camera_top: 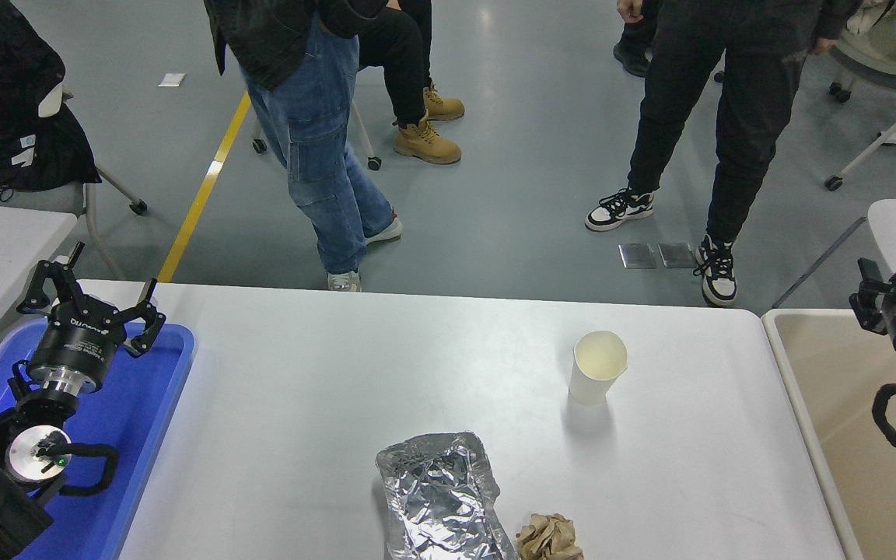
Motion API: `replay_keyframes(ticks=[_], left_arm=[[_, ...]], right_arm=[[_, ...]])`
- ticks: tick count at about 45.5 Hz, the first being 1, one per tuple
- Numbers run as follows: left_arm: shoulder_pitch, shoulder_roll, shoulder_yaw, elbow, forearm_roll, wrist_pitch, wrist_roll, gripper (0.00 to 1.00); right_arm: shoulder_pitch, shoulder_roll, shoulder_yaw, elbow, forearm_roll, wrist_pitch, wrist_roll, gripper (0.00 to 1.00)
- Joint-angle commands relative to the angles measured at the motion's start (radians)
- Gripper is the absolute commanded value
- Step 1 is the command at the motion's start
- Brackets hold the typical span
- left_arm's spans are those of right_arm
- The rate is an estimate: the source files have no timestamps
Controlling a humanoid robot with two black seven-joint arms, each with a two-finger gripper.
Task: Clean the table surface
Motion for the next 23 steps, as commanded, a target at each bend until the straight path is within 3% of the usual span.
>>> replay_keyframes(ticks=[1, 23], left_arm=[[0.000, 0.000, 0.000, 0.000, 0.000, 0.000, 0.000, 1.00], [0.000, 0.000, 0.000, 0.000, 0.000, 0.000, 0.000, 1.00]], right_arm=[[-0.001, 0.000, 0.000, 0.000, 0.000, 0.000, 0.000, 0.99], [0.014, 0.002, 0.009, -0.002, 0.001, 0.001, 0.000, 0.99]])
